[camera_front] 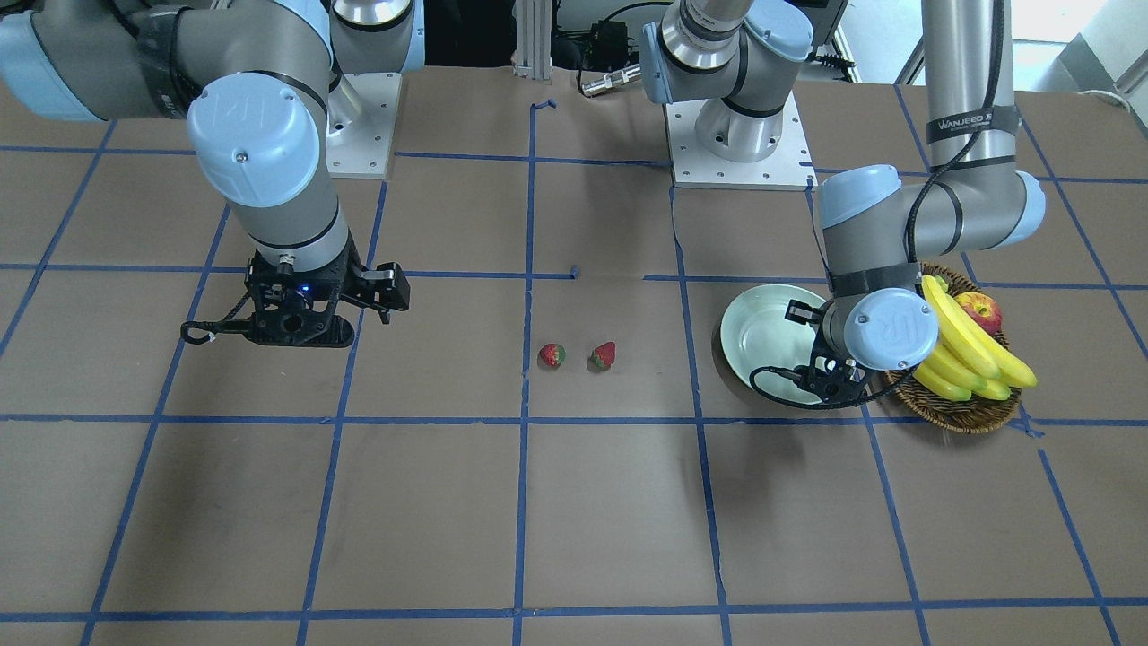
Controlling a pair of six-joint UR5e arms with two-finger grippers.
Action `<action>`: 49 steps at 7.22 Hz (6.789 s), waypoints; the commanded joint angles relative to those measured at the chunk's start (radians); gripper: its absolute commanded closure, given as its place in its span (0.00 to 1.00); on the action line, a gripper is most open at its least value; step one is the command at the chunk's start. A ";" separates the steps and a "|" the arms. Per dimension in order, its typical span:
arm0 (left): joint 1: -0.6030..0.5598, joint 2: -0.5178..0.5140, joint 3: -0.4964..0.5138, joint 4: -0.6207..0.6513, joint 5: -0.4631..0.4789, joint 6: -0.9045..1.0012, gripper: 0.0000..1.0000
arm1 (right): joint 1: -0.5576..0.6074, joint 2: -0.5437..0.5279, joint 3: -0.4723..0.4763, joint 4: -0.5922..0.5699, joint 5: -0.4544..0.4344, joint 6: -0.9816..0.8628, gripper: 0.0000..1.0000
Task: Collect all strawberries into plate
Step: 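Carry the strawberry over the plate and open the left gripper, then move the left gripper back over the next strawberry, then close the left gripper on the strawberry and lift it, then carry the strawberry onto the plate and release it, then move the left gripper over the last strawberry farthest from the plate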
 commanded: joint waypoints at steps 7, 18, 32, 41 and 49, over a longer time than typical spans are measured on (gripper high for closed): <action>-0.127 0.067 0.105 0.021 -0.205 -0.160 0.00 | 0.000 0.001 0.030 -0.014 0.001 0.005 0.00; -0.329 -0.100 0.096 0.072 -0.609 -0.425 0.10 | 0.000 0.001 0.043 -0.037 -0.002 0.001 0.00; -0.167 0.018 0.151 -0.132 -0.191 -0.212 1.00 | -0.012 -0.002 0.042 -0.051 -0.069 0.007 0.00; -0.068 0.038 0.141 -0.101 -0.219 -0.158 0.01 | -0.028 -0.008 0.033 -0.051 -0.100 -0.006 0.00; -0.343 -0.034 0.136 0.128 -0.630 -0.544 0.00 | -0.048 -0.008 0.042 -0.045 -0.094 -0.001 0.00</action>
